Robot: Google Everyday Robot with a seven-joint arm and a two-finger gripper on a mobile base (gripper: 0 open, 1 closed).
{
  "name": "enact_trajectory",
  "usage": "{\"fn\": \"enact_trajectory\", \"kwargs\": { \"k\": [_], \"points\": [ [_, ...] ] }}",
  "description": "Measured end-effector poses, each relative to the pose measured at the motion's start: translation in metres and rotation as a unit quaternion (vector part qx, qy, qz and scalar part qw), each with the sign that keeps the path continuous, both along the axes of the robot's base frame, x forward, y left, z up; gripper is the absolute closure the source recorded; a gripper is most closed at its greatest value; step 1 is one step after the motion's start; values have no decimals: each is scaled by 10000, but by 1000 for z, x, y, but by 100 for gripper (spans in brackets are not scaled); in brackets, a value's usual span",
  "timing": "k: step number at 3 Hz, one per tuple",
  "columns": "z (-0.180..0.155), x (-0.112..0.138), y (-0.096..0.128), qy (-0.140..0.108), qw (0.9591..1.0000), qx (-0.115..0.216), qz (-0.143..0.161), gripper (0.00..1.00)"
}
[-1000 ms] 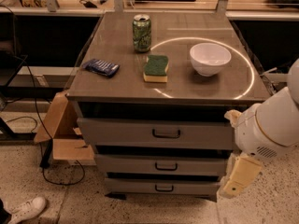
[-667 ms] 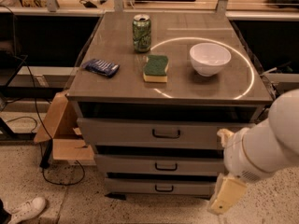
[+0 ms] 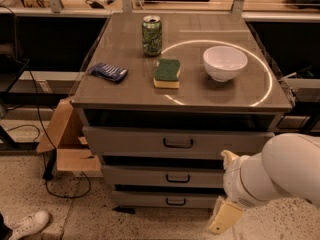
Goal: Open middle drawer
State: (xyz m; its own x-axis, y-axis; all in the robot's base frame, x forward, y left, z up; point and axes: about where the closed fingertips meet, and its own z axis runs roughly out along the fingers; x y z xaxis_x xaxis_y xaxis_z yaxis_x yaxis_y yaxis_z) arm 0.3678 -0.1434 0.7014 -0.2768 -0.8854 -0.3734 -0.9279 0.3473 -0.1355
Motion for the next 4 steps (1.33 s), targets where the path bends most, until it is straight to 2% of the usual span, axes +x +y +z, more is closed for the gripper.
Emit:
{"fn": "enact_trajectory", "kwargs": {
  "k": [1,2,3,4],
  "points": [
    [-1,-1,0,17,10000,72,13,0],
    [-31,4,11,68,10000,15,58,0],
    [-70,28,18,-90,9996,-127,-232,0],
    [-69,28,18,-91,9996,-127,-228,0]
  ]
}}
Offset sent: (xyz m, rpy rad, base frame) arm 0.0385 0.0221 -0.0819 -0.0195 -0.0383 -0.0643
